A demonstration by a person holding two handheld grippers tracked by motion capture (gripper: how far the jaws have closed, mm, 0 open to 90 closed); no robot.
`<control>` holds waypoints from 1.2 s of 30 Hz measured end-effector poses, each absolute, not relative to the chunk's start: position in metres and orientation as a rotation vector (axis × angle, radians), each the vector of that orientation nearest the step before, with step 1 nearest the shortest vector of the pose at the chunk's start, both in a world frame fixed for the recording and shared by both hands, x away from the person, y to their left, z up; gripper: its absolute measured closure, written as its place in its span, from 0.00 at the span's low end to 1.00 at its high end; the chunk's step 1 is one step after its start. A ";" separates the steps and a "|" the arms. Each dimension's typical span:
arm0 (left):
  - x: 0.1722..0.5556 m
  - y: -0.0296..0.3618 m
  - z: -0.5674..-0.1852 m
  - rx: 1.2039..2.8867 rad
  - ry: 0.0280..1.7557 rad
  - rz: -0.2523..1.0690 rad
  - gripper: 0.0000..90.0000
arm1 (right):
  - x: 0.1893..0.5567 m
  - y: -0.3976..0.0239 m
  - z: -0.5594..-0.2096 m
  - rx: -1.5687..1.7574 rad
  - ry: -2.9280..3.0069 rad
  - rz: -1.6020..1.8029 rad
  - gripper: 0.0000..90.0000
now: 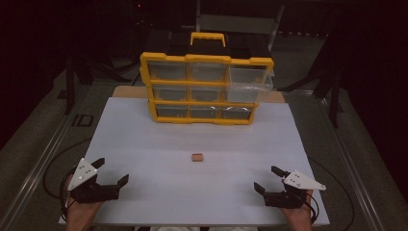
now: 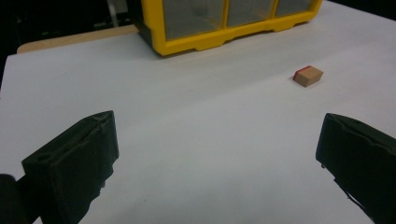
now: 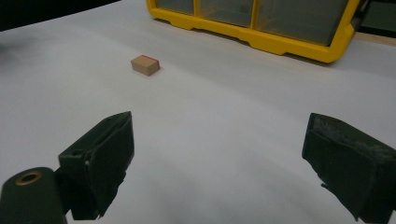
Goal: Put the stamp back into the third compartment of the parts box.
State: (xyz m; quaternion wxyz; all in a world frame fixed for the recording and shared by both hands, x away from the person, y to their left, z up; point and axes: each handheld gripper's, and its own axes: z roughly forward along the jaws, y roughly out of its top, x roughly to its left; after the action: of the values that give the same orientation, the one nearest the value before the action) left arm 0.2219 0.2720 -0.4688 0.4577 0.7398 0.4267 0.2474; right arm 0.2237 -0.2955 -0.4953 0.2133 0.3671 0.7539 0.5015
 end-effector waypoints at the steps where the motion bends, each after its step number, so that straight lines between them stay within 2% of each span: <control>1: 0.223 0.272 -0.468 1.822 1.052 0.598 0.00 | 0.224 -0.295 -0.495 1.013 2.091 1.390 0.10; 36: 0.263 0.226 -0.444 1.953 0.852 0.558 0.00 | 0.222 -0.297 -0.493 1.046 2.040 1.349 0.09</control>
State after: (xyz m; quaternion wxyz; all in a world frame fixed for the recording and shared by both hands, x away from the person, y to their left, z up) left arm 0.2631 0.2260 -0.4439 0.4524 0.7907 0.3452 0.2257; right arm 0.2218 -0.2969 -0.4931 0.2384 0.3819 0.7448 0.4926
